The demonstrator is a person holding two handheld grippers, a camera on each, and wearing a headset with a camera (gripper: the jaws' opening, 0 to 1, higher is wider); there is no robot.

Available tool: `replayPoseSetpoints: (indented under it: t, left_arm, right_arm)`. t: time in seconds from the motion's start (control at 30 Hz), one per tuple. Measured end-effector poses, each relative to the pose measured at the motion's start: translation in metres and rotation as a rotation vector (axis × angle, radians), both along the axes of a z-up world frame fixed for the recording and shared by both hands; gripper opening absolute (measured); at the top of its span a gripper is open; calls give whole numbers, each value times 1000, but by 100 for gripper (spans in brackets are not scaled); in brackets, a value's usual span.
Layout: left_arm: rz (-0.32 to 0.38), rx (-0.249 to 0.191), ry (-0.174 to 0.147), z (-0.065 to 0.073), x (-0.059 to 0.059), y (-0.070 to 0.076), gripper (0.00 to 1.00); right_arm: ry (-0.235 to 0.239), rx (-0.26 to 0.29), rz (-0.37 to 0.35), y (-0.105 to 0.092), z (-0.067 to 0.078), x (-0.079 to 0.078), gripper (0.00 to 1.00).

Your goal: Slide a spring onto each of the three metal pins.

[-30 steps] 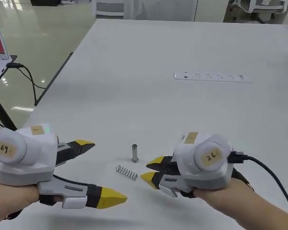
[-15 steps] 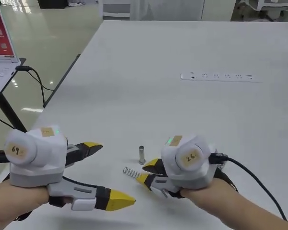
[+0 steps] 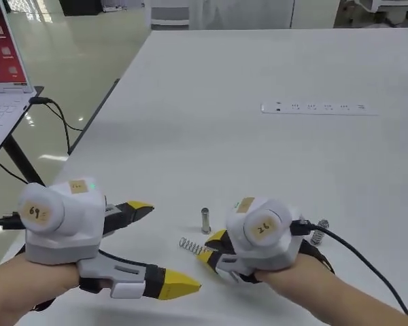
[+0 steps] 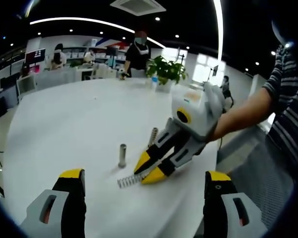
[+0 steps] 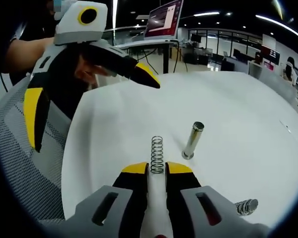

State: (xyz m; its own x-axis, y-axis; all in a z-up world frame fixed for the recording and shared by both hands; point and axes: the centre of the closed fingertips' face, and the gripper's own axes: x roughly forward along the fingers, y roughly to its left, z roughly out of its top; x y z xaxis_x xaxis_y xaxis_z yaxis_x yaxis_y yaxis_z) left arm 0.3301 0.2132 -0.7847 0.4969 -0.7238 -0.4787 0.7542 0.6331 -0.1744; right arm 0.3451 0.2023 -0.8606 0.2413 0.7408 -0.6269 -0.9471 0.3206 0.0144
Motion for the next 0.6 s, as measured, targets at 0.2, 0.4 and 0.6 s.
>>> replayPoseSetpoints:
  t: [0.2, 0.4, 0.6]
  left_arm:
    - [-3, 4, 3, 0, 0, 0, 97]
    - [-4, 3, 3, 0, 1, 0, 97]
    - [-10, 5, 5, -1, 1, 0, 96]
  right_arm:
    - [-21, -6, 18, 0, -1, 1, 8]
    - [-24, 12, 27, 0, 7, 1, 8]
    - [-43, -5, 74, -3, 12, -5, 7]
